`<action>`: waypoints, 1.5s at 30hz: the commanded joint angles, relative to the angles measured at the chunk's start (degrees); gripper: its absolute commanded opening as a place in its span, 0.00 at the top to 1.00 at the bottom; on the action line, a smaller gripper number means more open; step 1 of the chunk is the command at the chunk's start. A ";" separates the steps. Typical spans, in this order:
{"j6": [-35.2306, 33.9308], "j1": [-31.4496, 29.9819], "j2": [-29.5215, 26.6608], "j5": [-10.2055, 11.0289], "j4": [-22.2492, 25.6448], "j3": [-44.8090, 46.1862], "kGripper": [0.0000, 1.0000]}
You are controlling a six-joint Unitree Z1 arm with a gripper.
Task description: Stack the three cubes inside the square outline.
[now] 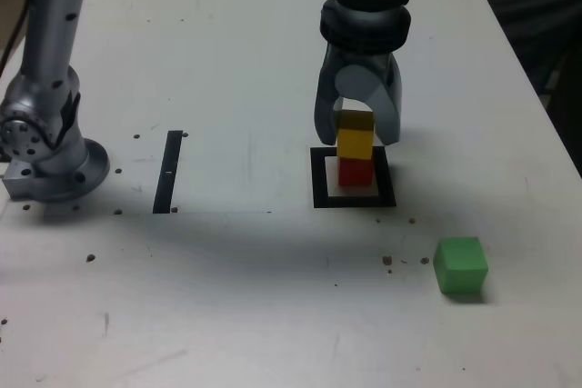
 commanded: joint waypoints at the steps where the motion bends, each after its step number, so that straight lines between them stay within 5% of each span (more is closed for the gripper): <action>1: -0.11 -0.08 0.21 -0.05 -0.21 0.19 0.01; 15: -0.10 -0.08 -3.17 1.08 -0.56 1.53 0.01; 26: 0.93 -1.83 -8.18 5.39 1.84 1.11 0.01; 45: 11.42 -8.67 -5.62 7.57 8.44 -11.36 0.00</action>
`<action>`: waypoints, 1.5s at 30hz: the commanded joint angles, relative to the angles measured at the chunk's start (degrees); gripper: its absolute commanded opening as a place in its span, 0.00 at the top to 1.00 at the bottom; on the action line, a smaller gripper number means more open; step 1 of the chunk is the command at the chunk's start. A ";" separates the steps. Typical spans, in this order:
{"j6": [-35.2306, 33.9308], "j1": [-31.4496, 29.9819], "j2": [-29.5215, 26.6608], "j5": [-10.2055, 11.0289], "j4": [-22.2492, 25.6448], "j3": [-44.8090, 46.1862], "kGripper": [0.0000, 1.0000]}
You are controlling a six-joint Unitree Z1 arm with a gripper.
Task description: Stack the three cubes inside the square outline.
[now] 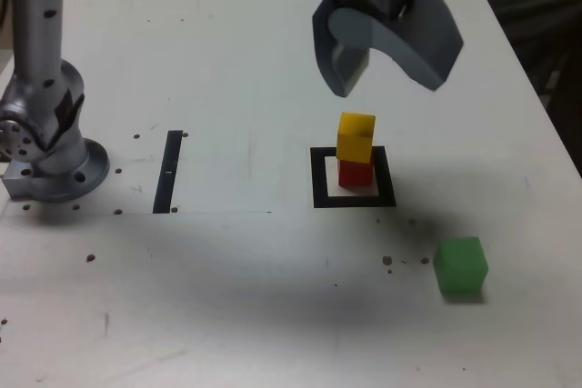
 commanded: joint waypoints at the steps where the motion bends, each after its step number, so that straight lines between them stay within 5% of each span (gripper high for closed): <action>1: 0.55 -1.14 0.83 0.21 0.54 -1.21 0.00; 11: 3.53 -8.00 4.44 0.92 1.32 -5.92 0.00; 32: 22.57 -13.17 14.29 1.53 -0.13 -11.36 0.00; 45: 27.60 -14.40 20.96 4.64 0.55 -16.74 0.01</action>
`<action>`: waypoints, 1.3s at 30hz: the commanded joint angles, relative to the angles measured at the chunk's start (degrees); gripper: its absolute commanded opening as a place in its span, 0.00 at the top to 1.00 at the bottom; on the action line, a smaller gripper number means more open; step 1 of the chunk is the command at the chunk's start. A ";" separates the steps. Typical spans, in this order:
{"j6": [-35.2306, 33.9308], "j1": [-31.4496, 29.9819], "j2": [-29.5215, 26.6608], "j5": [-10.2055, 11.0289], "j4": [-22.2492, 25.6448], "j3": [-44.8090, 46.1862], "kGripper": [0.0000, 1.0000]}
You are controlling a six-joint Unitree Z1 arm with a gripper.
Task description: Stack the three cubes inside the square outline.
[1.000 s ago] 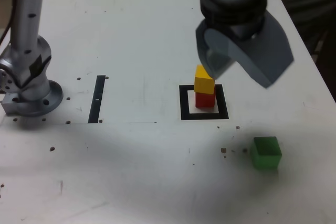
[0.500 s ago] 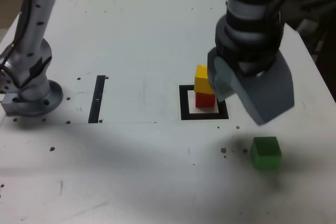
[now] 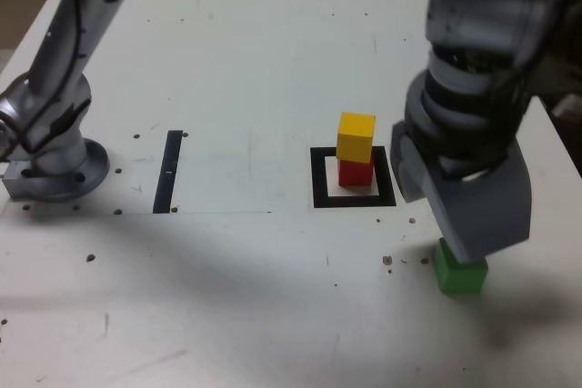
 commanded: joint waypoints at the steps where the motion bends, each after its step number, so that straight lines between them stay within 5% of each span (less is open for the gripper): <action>1: 0.36 -0.09 1.15 0.27 0.23 -0.98 0.01; 17: 0.36 -1.94 6.84 0.19 0.80 -3.59 0.06; 24: -0.59 -1.95 8.48 1.98 1.93 -4.26 0.15; 39: -2.18 -3.33 9.95 2.52 2.21 -6.83 0.65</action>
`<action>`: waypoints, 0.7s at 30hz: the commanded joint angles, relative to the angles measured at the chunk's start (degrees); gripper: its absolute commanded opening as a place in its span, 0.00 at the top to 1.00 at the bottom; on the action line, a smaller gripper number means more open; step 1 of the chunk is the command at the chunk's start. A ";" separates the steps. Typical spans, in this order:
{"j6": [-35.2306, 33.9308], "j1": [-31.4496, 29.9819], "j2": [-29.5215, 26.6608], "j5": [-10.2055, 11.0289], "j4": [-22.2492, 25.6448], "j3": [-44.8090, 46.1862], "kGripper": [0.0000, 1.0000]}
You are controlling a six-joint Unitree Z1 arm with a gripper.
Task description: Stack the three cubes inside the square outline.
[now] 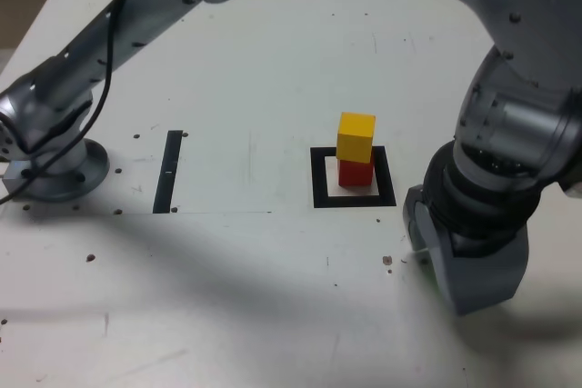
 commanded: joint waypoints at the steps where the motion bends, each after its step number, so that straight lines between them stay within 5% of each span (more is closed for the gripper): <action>1: -0.12 0.07 0.19 0.23 0.22 -0.07 0.66; 21: -4.33 0.10 -3.88 1.39 1.77 1.83 0.67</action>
